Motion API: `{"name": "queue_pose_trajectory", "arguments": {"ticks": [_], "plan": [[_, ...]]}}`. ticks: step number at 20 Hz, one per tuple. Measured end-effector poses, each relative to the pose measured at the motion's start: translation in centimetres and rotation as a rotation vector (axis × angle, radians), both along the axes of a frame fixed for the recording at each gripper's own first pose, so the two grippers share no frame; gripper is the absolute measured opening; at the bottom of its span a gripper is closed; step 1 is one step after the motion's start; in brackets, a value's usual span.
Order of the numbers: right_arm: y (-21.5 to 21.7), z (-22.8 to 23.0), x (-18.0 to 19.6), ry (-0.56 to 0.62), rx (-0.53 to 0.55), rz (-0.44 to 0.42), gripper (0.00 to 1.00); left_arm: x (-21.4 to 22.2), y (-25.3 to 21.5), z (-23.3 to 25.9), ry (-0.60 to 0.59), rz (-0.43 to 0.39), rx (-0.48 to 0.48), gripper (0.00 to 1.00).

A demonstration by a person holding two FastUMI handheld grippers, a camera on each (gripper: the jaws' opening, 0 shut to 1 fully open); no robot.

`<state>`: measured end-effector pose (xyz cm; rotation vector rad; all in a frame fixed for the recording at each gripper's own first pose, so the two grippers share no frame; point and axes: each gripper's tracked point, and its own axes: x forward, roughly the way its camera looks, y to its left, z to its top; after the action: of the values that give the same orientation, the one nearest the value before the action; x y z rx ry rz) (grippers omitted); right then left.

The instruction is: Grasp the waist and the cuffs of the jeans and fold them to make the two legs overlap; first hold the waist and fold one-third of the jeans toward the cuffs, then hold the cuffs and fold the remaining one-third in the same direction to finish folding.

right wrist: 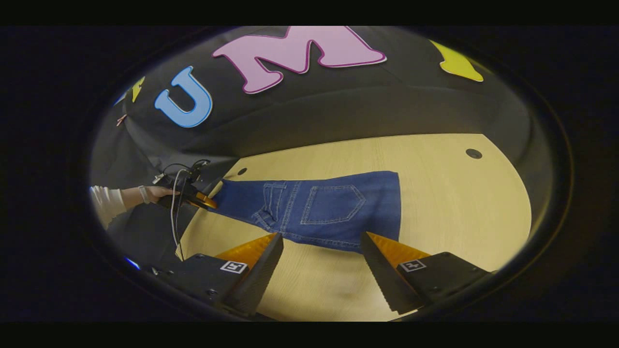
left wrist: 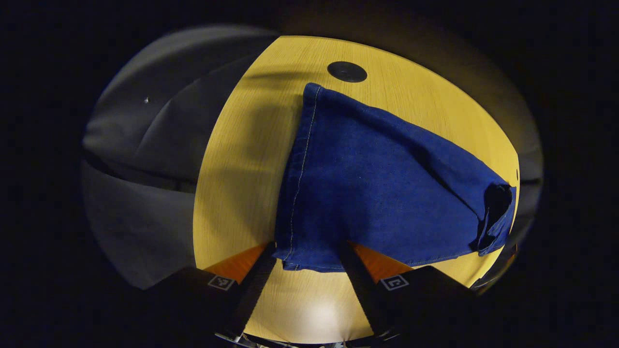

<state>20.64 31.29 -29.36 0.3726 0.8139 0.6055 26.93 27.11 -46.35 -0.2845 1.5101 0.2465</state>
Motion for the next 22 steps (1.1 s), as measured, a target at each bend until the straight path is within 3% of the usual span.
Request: {"name": "queue_pose_trajectory", "arguments": {"ticks": [4,8,13,14,18,19,20,22], "plan": [[-0.8,-0.5,-0.1,-0.018,-0.034,0.007,1.00,-0.2,-0.7,-0.1,0.016,0.011,-0.020,0.90],[-0.9,0.2,-0.2,-0.018,-0.013,0.005,0.97,0.5,-2.1,0.5,-0.024,0.009,-0.042,0.22],[-1.3,0.3,-0.1,-0.021,-0.010,0.001,0.97,2.0,-2.6,1.5,-0.181,0.130,-0.091,0.02],[-1.6,0.3,0.2,-0.020,-0.006,-0.007,0.98,2.4,-3.0,2.6,-0.226,0.131,-0.110,0.06],[-2.4,1.4,1.3,-0.026,0.024,-0.050,0.97,4.1,-6.0,9.3,-0.380,0.037,-0.180,0.06],[-2.5,1.8,1.5,-0.031,0.030,-0.059,0.87,4.9,-7.5,11.0,-0.423,0.013,-0.200,0.06],[-2.7,2.1,1.4,-0.035,0.036,-0.064,0.98,5.4,-8.9,12.8,-0.461,-0.011,-0.219,0.06],[-3.0,2.8,1.3,-0.046,0.045,-0.072,0.98,6.5,-12.7,16.5,-0.532,-0.073,-0.252,0.06]]}}
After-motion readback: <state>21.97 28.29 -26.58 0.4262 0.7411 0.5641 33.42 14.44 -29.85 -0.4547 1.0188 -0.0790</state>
